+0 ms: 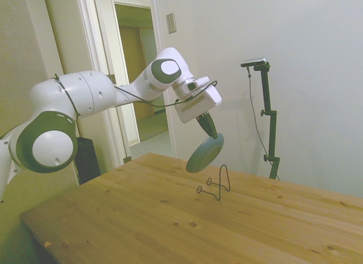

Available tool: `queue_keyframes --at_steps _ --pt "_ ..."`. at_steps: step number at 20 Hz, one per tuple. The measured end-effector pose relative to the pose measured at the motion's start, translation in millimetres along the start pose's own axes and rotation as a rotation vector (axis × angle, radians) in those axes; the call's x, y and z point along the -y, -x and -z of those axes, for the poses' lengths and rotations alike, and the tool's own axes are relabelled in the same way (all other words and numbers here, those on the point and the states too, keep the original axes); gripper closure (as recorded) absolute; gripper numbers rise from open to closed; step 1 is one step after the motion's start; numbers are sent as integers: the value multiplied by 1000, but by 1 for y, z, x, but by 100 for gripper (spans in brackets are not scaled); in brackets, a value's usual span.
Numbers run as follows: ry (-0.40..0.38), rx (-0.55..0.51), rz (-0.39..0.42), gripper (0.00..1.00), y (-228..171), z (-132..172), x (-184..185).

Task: Load the plate

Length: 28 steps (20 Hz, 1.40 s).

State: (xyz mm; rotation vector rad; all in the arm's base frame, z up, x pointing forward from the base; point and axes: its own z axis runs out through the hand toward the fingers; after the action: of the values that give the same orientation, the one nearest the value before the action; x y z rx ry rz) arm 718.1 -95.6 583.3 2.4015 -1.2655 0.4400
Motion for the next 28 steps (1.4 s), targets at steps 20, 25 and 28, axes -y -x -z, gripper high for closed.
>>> queue_keyframes --at_steps 20,25,28 --pt "136 -53 50 100 17 -55 34" --pt "152 -44 37 100 22 -71 40" --pt "152 -47 30 100 21 -72 41"
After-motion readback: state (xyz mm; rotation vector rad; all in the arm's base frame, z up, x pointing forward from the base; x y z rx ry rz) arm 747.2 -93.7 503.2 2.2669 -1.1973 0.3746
